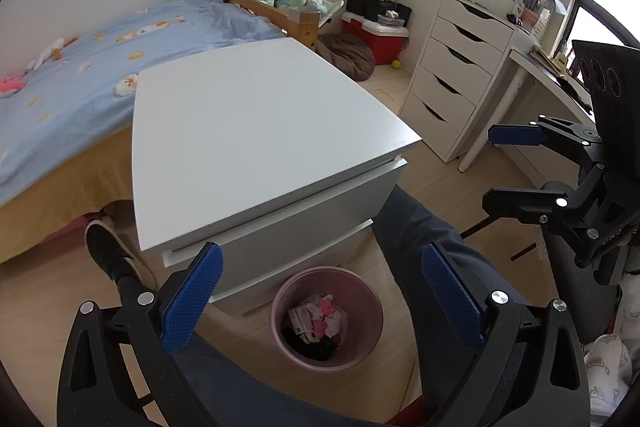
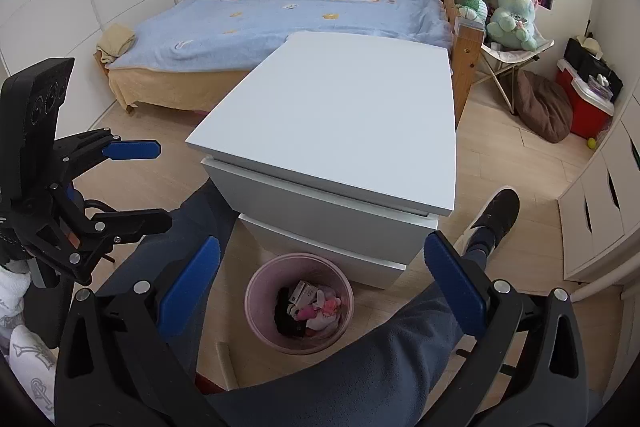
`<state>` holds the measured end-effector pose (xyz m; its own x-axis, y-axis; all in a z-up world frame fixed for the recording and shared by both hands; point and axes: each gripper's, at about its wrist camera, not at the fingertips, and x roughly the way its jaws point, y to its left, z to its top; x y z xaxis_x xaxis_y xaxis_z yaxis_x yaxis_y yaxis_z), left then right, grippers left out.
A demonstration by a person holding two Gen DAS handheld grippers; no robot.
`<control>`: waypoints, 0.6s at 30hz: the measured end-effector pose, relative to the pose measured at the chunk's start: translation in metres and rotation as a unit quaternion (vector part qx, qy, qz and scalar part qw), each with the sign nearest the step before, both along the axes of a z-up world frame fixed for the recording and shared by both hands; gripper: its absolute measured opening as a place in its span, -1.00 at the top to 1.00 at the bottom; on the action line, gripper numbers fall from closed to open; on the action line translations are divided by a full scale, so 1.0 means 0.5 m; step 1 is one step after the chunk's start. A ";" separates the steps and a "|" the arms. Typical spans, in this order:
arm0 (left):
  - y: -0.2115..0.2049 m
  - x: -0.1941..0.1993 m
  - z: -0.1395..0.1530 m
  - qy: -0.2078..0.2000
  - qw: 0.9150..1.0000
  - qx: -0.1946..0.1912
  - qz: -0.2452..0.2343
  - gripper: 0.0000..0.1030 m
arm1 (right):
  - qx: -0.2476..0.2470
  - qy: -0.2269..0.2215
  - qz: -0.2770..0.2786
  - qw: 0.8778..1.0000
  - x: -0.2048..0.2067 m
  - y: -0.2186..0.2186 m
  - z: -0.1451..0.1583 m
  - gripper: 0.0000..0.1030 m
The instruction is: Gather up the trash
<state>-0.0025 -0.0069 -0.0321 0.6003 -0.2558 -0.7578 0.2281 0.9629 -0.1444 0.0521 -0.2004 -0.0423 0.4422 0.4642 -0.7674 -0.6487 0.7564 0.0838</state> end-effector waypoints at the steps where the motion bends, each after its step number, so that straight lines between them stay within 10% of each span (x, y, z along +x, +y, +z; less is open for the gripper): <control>1: 0.003 0.000 0.003 -0.003 1.000 0.000 0.003 -0.86 | 0.002 -0.002 -0.002 1.000 0.001 0.001 0.002 -0.94; 18: 0.044 0.027 0.088 -0.065 0.997 -0.016 0.036 -0.86 | 0.037 -0.036 -0.011 0.999 0.036 0.043 0.077 -0.94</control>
<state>0.0108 0.0151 0.0120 0.7106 -0.2300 -0.6650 0.1763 0.9731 -0.1482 0.0703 -0.1790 -0.0040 0.5059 0.5071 -0.6978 -0.6378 0.7646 0.0933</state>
